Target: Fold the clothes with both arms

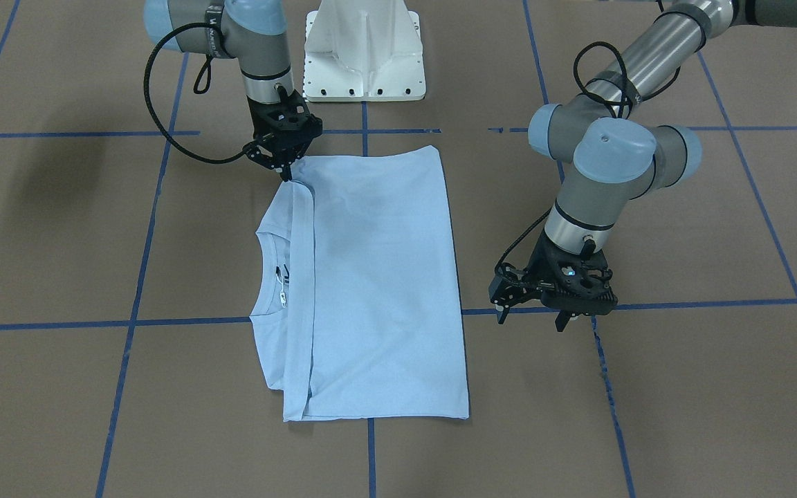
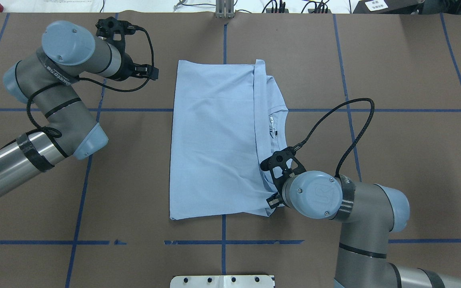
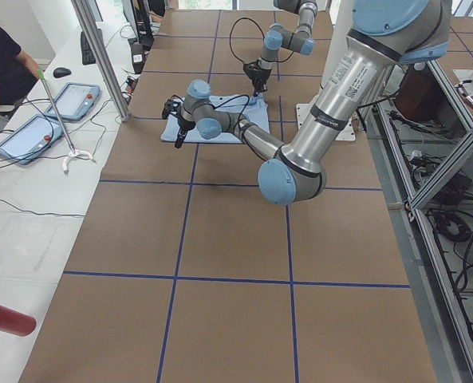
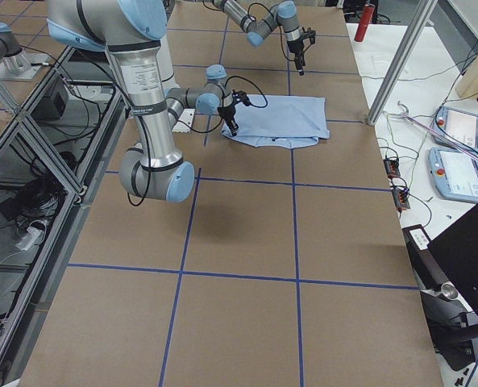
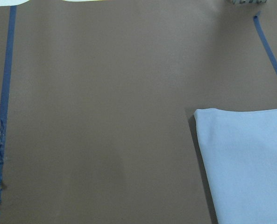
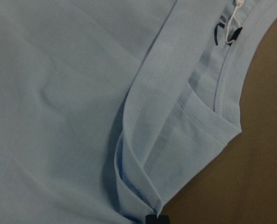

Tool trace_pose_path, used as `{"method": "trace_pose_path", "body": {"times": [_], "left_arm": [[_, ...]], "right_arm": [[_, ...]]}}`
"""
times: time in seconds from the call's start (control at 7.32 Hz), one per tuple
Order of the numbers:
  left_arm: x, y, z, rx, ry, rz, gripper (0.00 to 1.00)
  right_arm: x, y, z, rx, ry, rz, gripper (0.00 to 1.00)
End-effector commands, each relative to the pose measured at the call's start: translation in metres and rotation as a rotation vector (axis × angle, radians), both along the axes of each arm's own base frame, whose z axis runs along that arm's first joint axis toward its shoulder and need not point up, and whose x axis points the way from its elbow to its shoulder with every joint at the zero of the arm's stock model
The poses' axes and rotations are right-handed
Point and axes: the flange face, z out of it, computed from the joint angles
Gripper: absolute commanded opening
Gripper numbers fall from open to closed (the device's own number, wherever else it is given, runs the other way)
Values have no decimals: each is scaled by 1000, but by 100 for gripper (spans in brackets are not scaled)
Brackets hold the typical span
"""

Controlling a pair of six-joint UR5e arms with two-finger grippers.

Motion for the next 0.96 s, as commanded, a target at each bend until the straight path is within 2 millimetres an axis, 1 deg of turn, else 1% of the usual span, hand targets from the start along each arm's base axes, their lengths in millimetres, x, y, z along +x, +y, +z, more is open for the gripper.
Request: {"method": "trace_pose_path", "body": {"times": [0.0,0.14,0.27,0.41,0.55,0.68,0.82], "left_arm": [[0,0,3,1,-6,3,100],[1,-1,4,2,-10,5,100],[2,-2,5,1,-11,5,100],[4,-2,4,1,-11,7,100],[5,-2,2,1,-9,8,100],[6,-3,-5,4,1,4,100],[7,-4,-12,5,9,4,100]], "right_arm": [[45,25,5,-200,-24,27,0],[51,27,8,-227,-11,57,21],[45,24,12,-226,0,67,45],[48,6,12,-220,-1,104,99],[54,-14,16,-219,5,138,100],[60,-38,6,-208,-18,168,100],[73,-67,-12,-186,-49,198,100]]}}
